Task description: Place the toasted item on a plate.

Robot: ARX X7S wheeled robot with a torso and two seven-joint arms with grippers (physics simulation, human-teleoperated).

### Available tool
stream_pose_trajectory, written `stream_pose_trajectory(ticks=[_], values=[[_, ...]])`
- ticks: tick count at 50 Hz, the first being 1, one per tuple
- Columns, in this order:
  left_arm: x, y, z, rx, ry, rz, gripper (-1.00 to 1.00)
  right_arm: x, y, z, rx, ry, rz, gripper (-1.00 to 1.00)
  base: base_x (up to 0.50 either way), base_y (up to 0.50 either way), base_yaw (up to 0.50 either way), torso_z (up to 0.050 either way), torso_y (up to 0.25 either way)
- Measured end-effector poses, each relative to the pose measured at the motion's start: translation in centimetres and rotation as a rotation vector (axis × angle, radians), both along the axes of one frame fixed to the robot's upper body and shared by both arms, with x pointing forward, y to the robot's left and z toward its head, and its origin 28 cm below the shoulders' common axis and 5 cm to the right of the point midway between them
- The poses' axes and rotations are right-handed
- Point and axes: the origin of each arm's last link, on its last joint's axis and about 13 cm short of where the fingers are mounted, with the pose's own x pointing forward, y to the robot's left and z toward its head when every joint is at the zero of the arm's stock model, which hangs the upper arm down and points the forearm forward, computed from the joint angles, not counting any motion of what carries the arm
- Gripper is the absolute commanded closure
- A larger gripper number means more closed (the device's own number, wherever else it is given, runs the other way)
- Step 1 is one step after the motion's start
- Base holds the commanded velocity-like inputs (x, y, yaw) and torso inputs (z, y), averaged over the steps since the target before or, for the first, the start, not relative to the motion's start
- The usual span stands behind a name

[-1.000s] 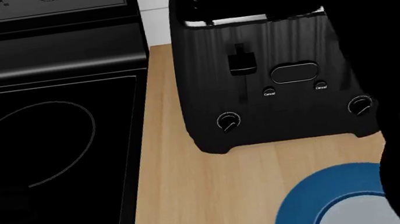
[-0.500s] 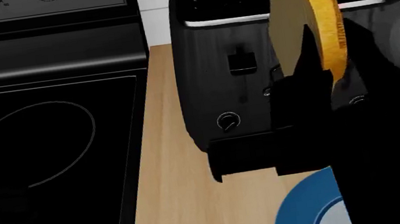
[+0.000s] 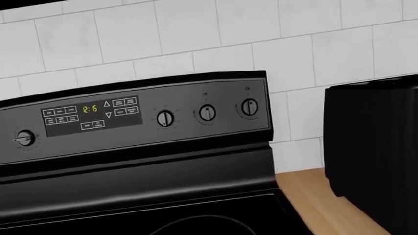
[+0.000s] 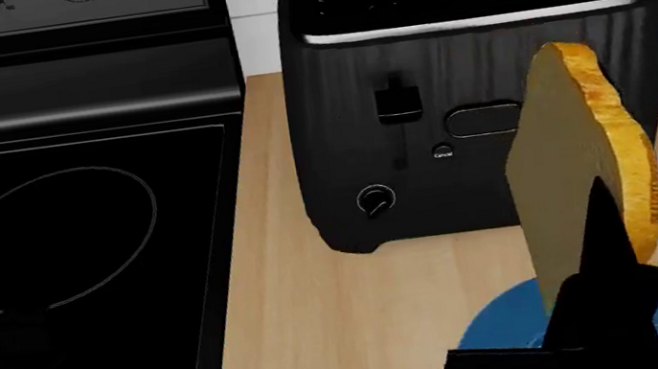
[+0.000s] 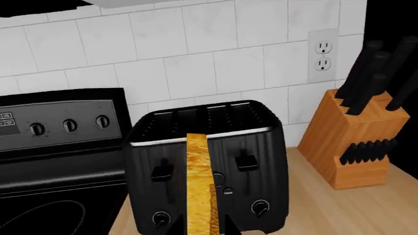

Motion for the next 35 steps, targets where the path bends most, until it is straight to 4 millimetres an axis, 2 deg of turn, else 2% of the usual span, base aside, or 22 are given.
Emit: stream_pose_trajectory(ticks=[16,35], values=[[0.2,-0.2,0.1,0.002,-0.001,-0.009,-1.00,-1.3,-1.3,-1.9,0.128,0.045,-0.043,1.00,0.00,0.00,0.00,0.000,0.000],[0.3,-0.3,0.1,0.006,0.000,-0.017,-1.00,-2.0,-1.4,-3.6,0.226,0.079,-0.070,1.00,0.00,0.00,0.00,0.000,0.000]])
